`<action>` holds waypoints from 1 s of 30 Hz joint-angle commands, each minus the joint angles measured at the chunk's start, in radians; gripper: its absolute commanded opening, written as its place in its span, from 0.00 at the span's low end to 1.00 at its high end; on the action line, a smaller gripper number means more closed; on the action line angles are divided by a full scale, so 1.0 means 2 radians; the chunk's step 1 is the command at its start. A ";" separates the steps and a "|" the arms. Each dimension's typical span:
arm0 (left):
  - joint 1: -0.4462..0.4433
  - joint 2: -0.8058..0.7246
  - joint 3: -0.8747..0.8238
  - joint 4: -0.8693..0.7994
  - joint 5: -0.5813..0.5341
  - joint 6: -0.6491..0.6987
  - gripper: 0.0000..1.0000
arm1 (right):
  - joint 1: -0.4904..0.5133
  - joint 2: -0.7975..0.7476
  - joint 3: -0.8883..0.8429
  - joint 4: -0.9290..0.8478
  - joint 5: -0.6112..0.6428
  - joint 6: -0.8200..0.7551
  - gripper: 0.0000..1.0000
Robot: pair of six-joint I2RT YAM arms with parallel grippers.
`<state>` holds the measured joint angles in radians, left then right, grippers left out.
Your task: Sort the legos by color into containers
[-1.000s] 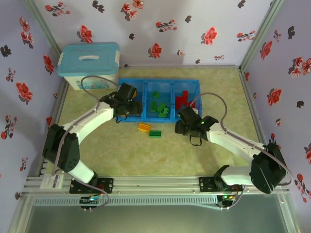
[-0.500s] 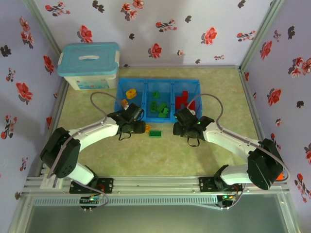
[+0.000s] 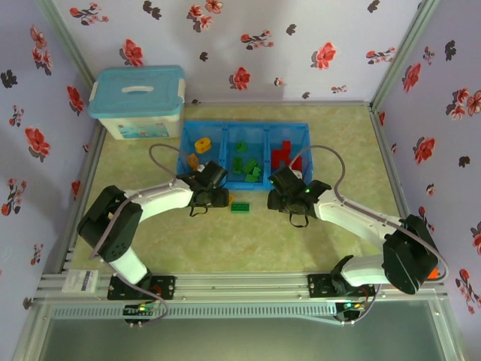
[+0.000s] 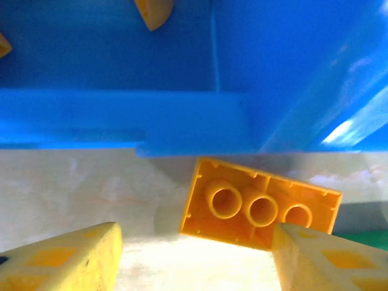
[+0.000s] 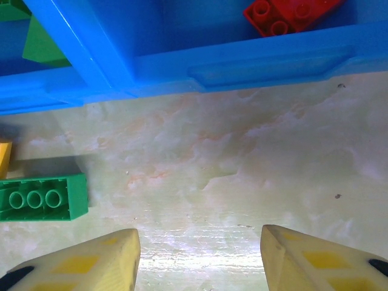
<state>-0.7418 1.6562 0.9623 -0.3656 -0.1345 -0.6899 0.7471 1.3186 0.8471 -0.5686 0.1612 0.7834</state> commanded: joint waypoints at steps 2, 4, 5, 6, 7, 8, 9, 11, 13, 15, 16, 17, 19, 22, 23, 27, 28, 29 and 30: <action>-0.004 0.011 0.026 0.003 -0.009 -0.002 0.66 | 0.004 -0.002 -0.007 0.005 0.015 0.009 0.54; -0.003 0.012 0.029 0.004 -0.008 -0.001 0.66 | 0.003 0.000 -0.007 0.005 0.015 0.009 0.54; -0.004 0.014 0.030 0.004 -0.010 0.000 0.66 | 0.004 0.000 -0.007 0.007 0.015 0.009 0.54; -0.003 0.018 0.032 0.004 -0.012 0.002 0.66 | 0.004 0.001 -0.009 0.007 0.015 0.009 0.54; -0.002 0.022 0.035 0.002 -0.013 0.003 0.66 | 0.004 0.002 -0.009 0.008 0.015 0.009 0.54; -0.002 0.026 0.038 0.000 -0.015 0.004 0.66 | 0.004 0.002 -0.009 0.008 0.014 0.009 0.54; -0.001 0.031 0.039 0.000 -0.017 0.005 0.65 | 0.004 0.002 -0.010 0.008 0.015 0.009 0.54; 0.000 0.039 0.042 0.000 -0.018 0.006 0.65 | 0.003 0.001 -0.011 0.008 0.015 0.009 0.54; 0.000 0.046 0.043 0.000 -0.019 0.006 0.64 | 0.004 0.000 -0.012 0.008 0.015 0.009 0.54; 0.000 0.050 0.041 0.000 -0.022 0.005 0.63 | 0.004 -0.001 -0.013 0.008 0.016 0.009 0.54; -0.001 0.051 0.039 -0.001 -0.023 0.005 0.62 | 0.004 -0.002 -0.013 0.007 0.017 0.009 0.54; 0.000 0.051 0.036 -0.001 -0.025 0.004 0.61 | 0.004 -0.003 -0.015 0.007 0.017 0.009 0.54; 0.000 0.049 0.029 -0.001 -0.030 0.002 0.59 | 0.004 -0.003 -0.015 0.008 0.017 0.010 0.54; -0.002 0.040 0.013 0.000 -0.033 -0.004 0.58 | 0.004 -0.002 -0.016 0.008 0.017 0.010 0.54; -0.003 0.035 0.006 0.002 -0.033 -0.007 0.58 | 0.004 -0.002 -0.017 0.009 0.017 0.011 0.54; -0.012 0.013 -0.023 0.006 -0.036 -0.018 0.57 | 0.004 0.000 -0.016 0.013 0.015 0.012 0.54; -0.014 0.008 -0.029 0.006 -0.037 -0.022 0.57 | 0.004 -0.001 -0.015 0.013 0.014 0.013 0.54; -0.016 0.001 -0.038 0.007 -0.038 -0.026 0.57 | 0.004 0.000 -0.015 0.014 0.013 0.013 0.54; -0.018 -0.006 -0.046 0.008 -0.039 -0.030 0.57 | 0.004 -0.001 -0.015 0.014 0.013 0.013 0.54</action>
<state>-0.7601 1.6680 0.9287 -0.2813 -0.2001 -0.7158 0.7471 1.3186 0.8249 -0.5457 0.1642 0.7898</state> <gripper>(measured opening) 0.574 0.539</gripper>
